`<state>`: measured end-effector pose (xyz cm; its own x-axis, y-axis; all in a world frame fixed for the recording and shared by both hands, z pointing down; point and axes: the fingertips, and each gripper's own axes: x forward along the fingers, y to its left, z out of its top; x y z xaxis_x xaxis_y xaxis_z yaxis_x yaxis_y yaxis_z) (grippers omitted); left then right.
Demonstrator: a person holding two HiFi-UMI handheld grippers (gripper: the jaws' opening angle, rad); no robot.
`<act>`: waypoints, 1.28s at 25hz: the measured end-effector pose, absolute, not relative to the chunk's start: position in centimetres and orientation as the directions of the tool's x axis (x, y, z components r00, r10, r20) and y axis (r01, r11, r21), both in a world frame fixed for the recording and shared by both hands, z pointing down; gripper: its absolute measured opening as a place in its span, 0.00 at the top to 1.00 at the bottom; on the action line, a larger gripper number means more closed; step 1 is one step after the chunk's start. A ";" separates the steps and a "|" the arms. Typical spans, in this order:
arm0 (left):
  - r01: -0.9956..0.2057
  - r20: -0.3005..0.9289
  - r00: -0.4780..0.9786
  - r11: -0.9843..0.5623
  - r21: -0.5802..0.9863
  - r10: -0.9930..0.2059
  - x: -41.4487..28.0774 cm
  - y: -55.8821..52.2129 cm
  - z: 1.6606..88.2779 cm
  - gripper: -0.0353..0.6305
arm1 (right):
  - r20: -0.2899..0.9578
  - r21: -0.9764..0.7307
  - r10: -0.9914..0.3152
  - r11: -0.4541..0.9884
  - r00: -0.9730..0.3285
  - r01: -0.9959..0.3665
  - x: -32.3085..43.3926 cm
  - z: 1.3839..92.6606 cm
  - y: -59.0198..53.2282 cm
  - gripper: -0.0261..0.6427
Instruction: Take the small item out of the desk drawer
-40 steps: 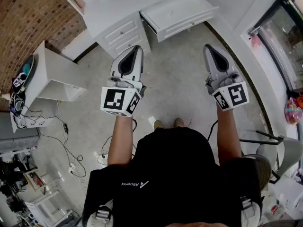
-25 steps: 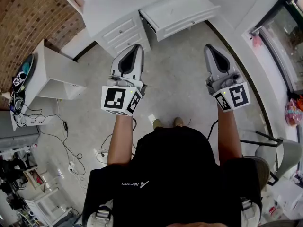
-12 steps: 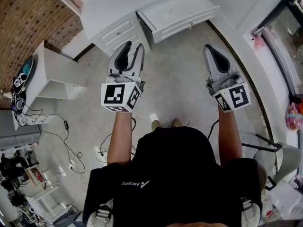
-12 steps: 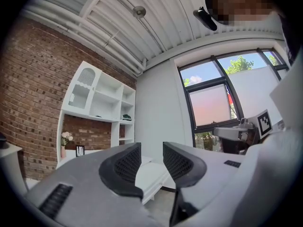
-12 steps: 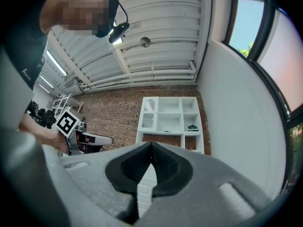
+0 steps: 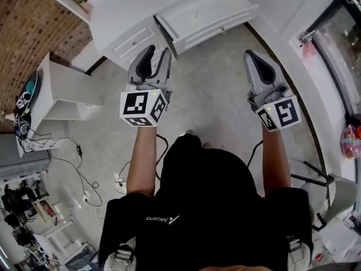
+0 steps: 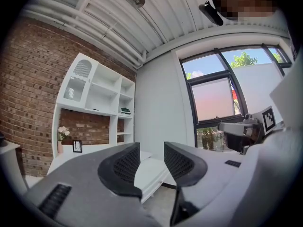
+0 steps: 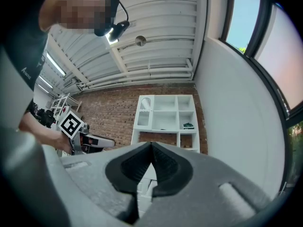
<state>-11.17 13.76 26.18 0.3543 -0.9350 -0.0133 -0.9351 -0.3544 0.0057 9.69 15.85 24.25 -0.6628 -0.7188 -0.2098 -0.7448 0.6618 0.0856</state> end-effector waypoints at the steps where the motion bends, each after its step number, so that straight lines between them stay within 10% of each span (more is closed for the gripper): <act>1: -0.936 -0.001 0.353 -0.353 0.007 -0.936 -11.0 13.1 26.6 0.72 | -0.208 0.086 -0.720 0.661 -0.662 -0.746 10.0 24.4 15.5 0.96; 32: -0.888 0.371 0.449 -0.452 0.085 -0.813 -11.0 -30.9 44.9 0.72 | 0.005 0.109 -0.787 0.613 -0.617 -0.782 5.2 33.0 -25.0 0.96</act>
